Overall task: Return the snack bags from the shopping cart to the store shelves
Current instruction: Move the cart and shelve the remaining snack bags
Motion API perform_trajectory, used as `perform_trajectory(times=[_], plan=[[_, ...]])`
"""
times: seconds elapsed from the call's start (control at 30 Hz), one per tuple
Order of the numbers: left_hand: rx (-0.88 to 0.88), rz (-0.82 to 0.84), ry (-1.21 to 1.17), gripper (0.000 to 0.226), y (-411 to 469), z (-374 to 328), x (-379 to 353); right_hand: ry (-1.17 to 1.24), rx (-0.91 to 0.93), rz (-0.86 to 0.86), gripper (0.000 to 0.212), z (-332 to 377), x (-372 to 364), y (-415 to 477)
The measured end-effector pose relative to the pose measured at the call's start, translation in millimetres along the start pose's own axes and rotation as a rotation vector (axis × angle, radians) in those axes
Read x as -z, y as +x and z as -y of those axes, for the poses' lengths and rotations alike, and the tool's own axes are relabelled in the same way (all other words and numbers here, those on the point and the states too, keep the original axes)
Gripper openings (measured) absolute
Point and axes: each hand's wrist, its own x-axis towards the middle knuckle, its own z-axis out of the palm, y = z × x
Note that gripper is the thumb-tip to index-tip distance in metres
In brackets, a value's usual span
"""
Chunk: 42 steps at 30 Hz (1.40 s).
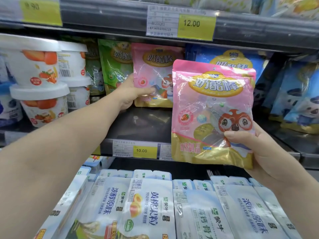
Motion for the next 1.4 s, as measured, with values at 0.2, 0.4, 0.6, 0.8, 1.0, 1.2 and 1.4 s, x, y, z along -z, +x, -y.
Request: perform_trajectory(times=[0.2, 0.4, 0.6, 0.8, 1.0, 1.2, 1.4], plan=[[0.022, 0.083, 0.299, 0.074, -10, 2, -3, 0.005, -0.012, -0.026, 0.057, -1, 0, -2], [-0.122, -0.142, 0.479, 0.057, -15, -6, -7, -0.021, -0.030, -0.027, 0.068, -6, 4, -4], [-0.165, -0.215, 0.560, 0.055, -7, -4, -7, -0.022, -0.040, -0.033, 0.072, -8, 6, -2], [-0.095, -0.199, 0.585, 0.065, 1, 5, -6, -0.038, -0.041, -0.036, 0.064, -8, 4, -3], [-0.007, -0.143, 0.421, 0.086, 0, 6, 0, -0.052, -0.039, -0.047, 0.061, -6, 1, -4], [-0.022, -0.250, 0.394, 0.060, -6, -1, -8, -0.038, -0.052, -0.057, 0.061, -5, 0, -6], [-0.066, -0.352, 0.447, 0.030, 2, -2, -7, -0.044, -0.037, -0.026, 0.059, 4, -8, -7]])
